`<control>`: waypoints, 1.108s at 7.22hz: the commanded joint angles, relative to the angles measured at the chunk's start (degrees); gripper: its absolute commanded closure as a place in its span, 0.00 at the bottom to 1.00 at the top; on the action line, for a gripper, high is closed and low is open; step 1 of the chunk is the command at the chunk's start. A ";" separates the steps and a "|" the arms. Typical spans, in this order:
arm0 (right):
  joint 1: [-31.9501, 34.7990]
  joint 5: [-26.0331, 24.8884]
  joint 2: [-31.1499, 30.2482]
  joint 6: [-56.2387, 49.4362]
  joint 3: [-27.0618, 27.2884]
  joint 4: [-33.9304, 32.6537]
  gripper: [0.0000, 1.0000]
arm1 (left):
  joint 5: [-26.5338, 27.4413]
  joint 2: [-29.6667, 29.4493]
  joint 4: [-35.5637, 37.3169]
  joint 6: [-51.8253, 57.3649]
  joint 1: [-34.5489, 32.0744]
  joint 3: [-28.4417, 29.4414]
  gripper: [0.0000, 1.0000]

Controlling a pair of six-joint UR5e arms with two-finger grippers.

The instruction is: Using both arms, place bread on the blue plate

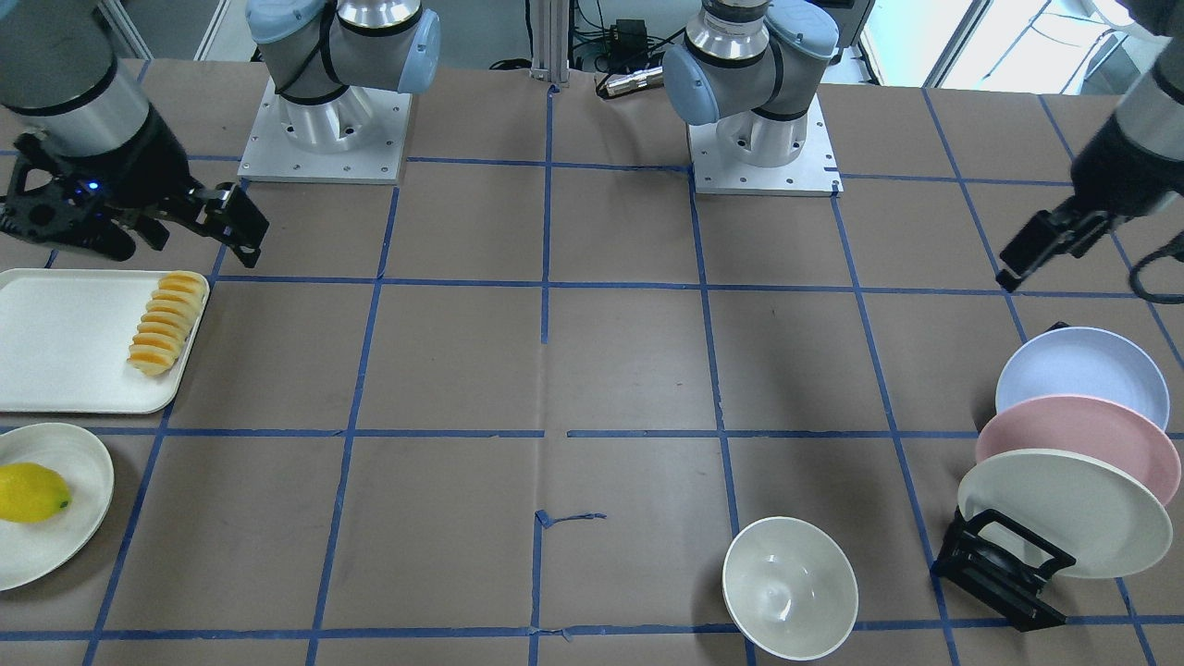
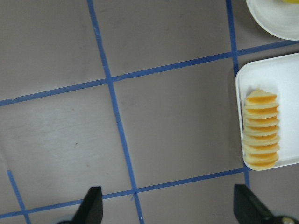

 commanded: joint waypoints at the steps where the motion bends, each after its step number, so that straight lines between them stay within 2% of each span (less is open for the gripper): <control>1: -9.75 0.02 1.78 -13.21 4.30 -5.40 0.00 | -0.01 -3.93 9.48 -0.21 10.67 -1.53 0.00; 3: -13.72 -0.33 2.76 -19.39 9.65 -13.66 0.00 | -0.01 -9.54 12.21 -0.04 15.52 -1.01 0.00; 4: -16.00 -0.16 2.93 -24.30 11.51 -15.01 0.00 | 0.08 -12.97 15.54 -0.04 15.54 -0.66 0.00; 5: -17.24 0.63 3.37 -24.17 13.53 -15.72 0.00 | 0.16 -15.70 16.19 -0.65 15.98 -0.40 0.00; 7: -20.65 0.63 6.60 -25.57 17.40 -23.25 0.00 | 0.86 -20.36 16.98 -1.44 15.98 0.22 0.00; 8: -23.12 0.90 8.71 -25.58 18.37 -26.50 0.00 | 3.91 -21.60 18.64 -2.49 15.98 0.22 0.00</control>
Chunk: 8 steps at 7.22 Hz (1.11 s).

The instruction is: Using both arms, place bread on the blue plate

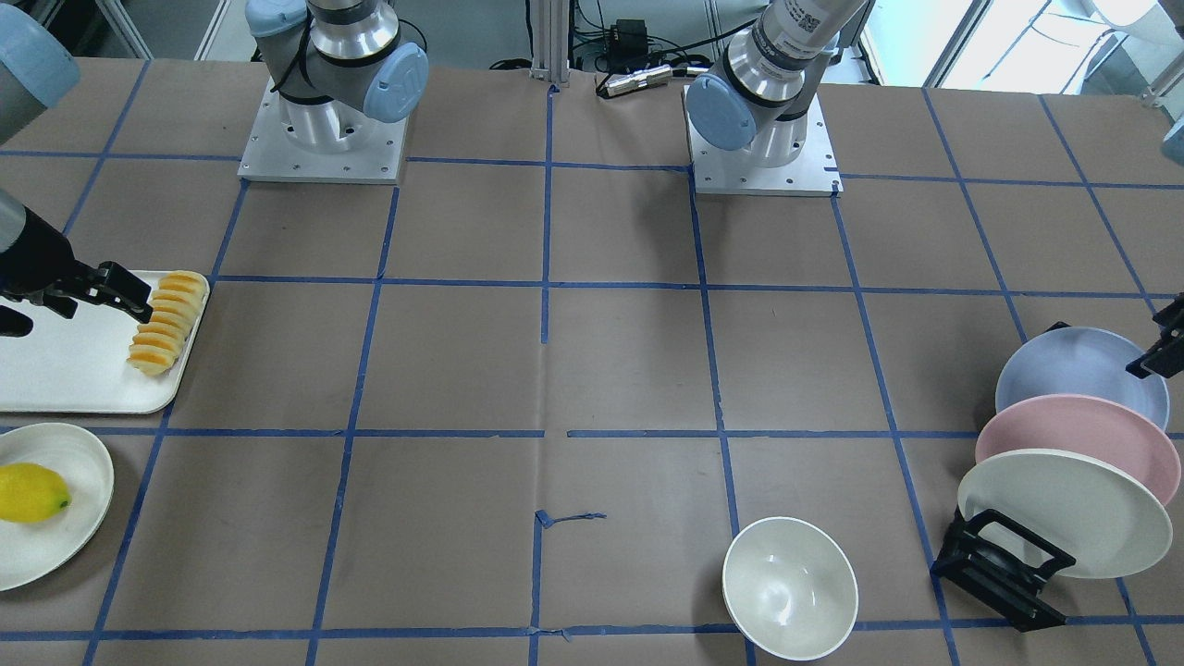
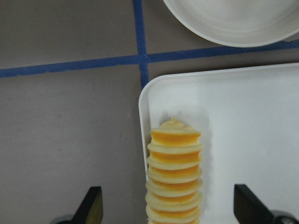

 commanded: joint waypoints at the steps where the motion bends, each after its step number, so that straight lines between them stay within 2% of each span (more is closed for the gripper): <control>1: -3.12 0.25 4.25 -0.41 1.98 -5.55 0.00 | 6.21 -2.38 2.56 -3.06 0.03 0.12 0.00; 3: -3.12 0.78 5.66 0.03 2.15 -5.65 0.00 | 5.72 -3.26 2.57 -3.34 -0.05 0.12 0.35; 4: -3.12 3.13 7.24 -0.40 3.46 -5.56 0.00 | 5.72 -3.52 2.49 -3.78 -0.05 0.03 0.67; 5: -3.12 3.24 8.12 -0.23 4.52 -5.65 0.00 | 5.54 -3.44 2.31 -3.87 -0.05 0.12 0.93; 6: -3.12 2.89 8.30 -0.32 4.62 -5.74 0.00 | 5.45 -3.35 2.05 -3.87 -0.05 0.12 1.00; 8: -3.12 2.02 9.62 -0.32 4.70 -5.13 0.00 | 5.98 -1.34 1.70 -3.52 0.03 0.47 1.00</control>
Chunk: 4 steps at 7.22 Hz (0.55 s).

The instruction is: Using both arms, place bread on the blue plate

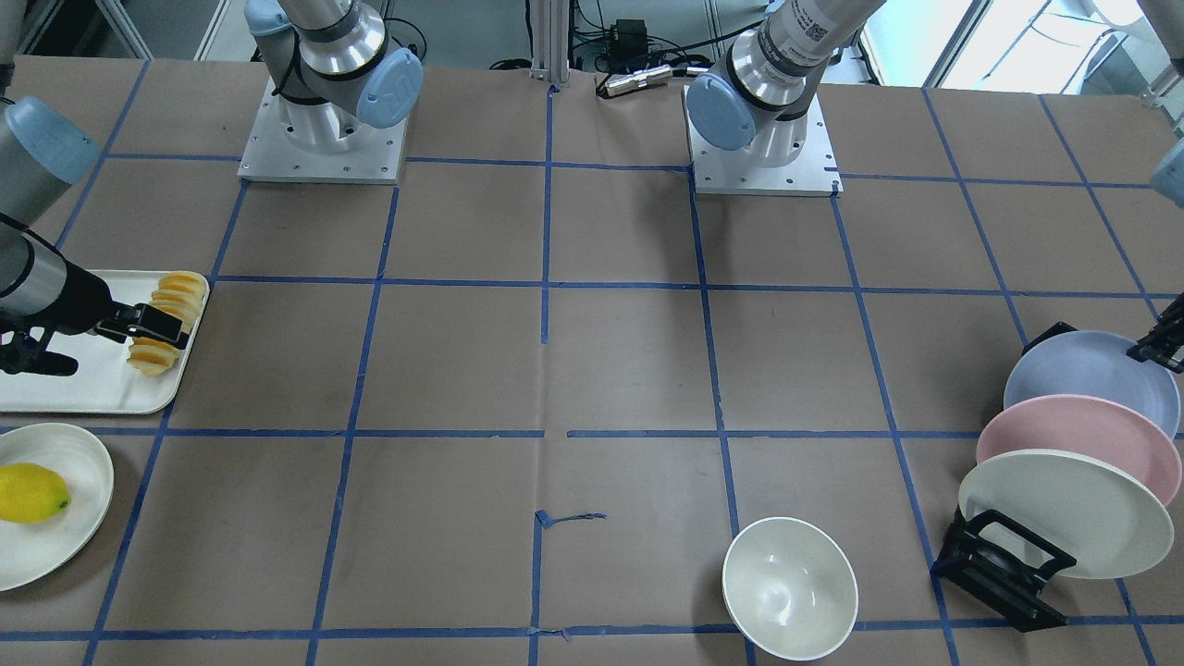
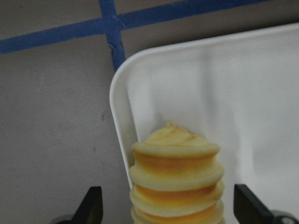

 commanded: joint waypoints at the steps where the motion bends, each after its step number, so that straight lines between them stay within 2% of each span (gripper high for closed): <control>1: -0.09 -0.57 0.78 -0.22 0.14 0.46 0.00 | 0.56 2.90 -1.88 1.01 0.56 1.10 1.00; 2: -0.26 -0.57 0.69 -0.31 0.14 0.55 0.34 | 0.74 4.92 -8.42 1.37 1.70 2.94 1.00; 3: -0.26 -1.88 0.52 -0.31 -0.03 0.81 0.93 | 2.48 6.41 -17.62 1.89 1.80 4.96 1.00; 4: -0.26 -2.59 0.25 -0.31 -0.30 0.81 1.00 | 4.76 8.17 -29.20 1.90 1.63 5.85 1.00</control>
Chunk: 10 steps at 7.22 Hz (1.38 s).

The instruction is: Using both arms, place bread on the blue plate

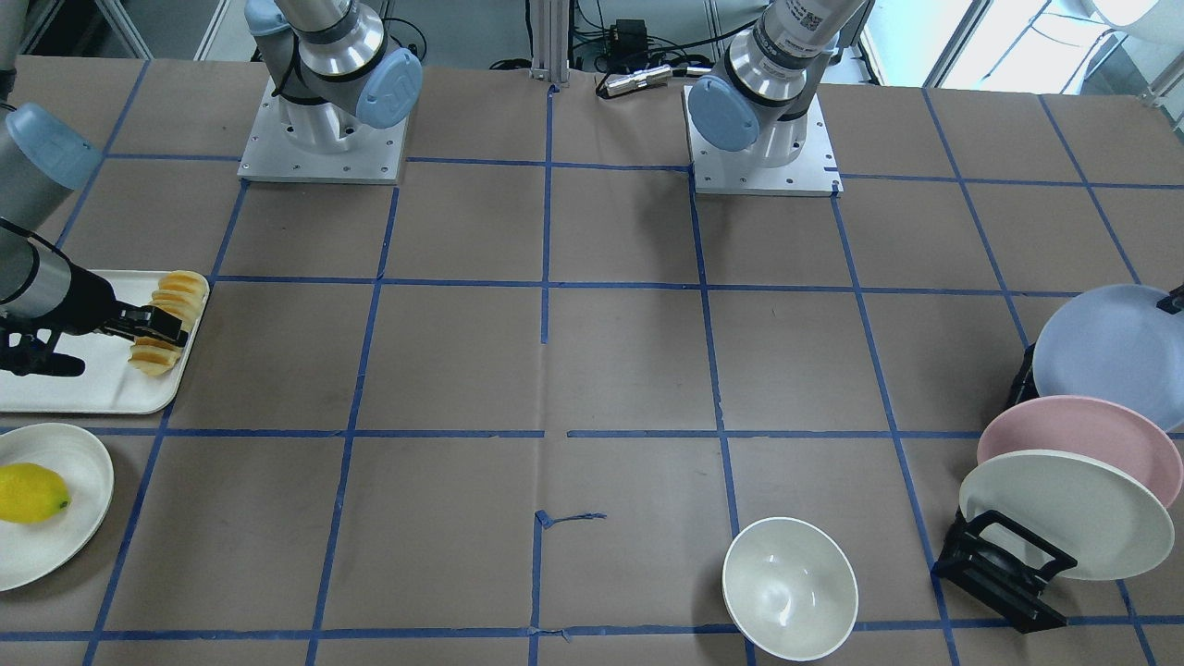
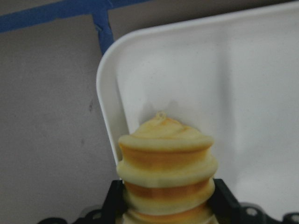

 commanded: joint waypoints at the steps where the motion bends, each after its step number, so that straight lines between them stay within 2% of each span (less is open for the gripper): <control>1: -0.04 -1.15 -0.42 0.07 -0.61 0.19 1.00 | 2.28 3.75 -20.96 1.12 -0.46 1.44 1.00; 2: -0.04 -1.85 -1.03 0.07 -1.39 0.28 1.00 | 0.63 4.29 -30.27 3.31 -0.99 0.91 1.00; 3: 0.05 -2.03 -2.26 0.41 -3.14 3.15 1.00 | -7.14 4.47 -34.63 4.46 -2.21 0.21 1.00; 4: 0.48 -2.03 -3.23 0.77 -6.99 7.79 1.00 | -14.96 4.91 -34.76 7.00 -3.97 -1.27 1.00; 5: 0.75 -1.59 -3.41 0.86 -12.51 13.41 1.00 | -26.09 5.43 -34.76 6.93 -6.25 -3.72 1.00; 6: 1.71 -1.15 -3.15 1.29 -17.96 19.21 1.00 | -34.29 5.96 -33.89 6.59 -9.66 -6.27 1.00; 9: 10.22 -1.06 -3.15 11.45 -28.62 30.13 1.00 | -46.11 6.93 -28.54 3.70 -24.51 -9.80 1.00; 10: 13.03 -0.54 -3.41 14.62 -30.73 31.64 1.00 | -46.76 7.02 -20.08 -1.02 -27.77 -13.03 1.00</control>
